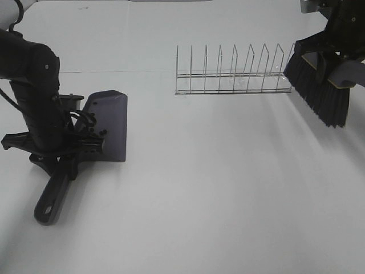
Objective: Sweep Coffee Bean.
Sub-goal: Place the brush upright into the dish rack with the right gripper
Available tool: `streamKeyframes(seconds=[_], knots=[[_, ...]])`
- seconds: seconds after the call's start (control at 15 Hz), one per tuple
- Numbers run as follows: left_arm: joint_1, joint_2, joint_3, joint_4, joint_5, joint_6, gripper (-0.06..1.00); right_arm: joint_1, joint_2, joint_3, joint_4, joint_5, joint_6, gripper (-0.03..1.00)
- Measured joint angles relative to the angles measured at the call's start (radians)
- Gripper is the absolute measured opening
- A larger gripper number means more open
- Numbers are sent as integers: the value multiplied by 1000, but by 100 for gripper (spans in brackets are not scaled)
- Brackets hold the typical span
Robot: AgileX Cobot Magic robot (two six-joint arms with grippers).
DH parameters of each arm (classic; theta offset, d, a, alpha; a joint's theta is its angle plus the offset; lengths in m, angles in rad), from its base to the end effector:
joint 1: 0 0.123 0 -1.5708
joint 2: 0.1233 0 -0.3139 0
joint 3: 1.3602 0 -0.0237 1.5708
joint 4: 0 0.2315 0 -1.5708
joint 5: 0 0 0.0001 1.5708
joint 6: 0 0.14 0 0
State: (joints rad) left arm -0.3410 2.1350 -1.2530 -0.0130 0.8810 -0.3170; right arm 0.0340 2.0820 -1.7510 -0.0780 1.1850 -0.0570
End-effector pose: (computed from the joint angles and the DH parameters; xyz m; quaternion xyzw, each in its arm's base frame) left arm 0.3421 -0.1229 0.0778 -0.0076 -0.9986 -0.0124 0.0512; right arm 0.4364 0.0047 0.2047 -0.0574 0.9951 -0.0379 0.0705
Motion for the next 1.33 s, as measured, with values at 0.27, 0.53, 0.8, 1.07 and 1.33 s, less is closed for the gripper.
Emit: streamKeyframes(seconds=[0.27,0.53,0.8,1.07,1.33], knots=[[0,0,0,0,0,3,26,0,55,0,-2,-101,0,29],[0,0,0,0,0,3,26,0,102,0,-32,-145,1,29],[0,0,0,0,0,6,26,0,144,-56,-47,-178,17,29],[0,0,0,0,0,7,26,0,229,-230,-51,-137,17,29],[0,0,0,0,0,7,26,0,323,-374,-49,-95,18,29]])
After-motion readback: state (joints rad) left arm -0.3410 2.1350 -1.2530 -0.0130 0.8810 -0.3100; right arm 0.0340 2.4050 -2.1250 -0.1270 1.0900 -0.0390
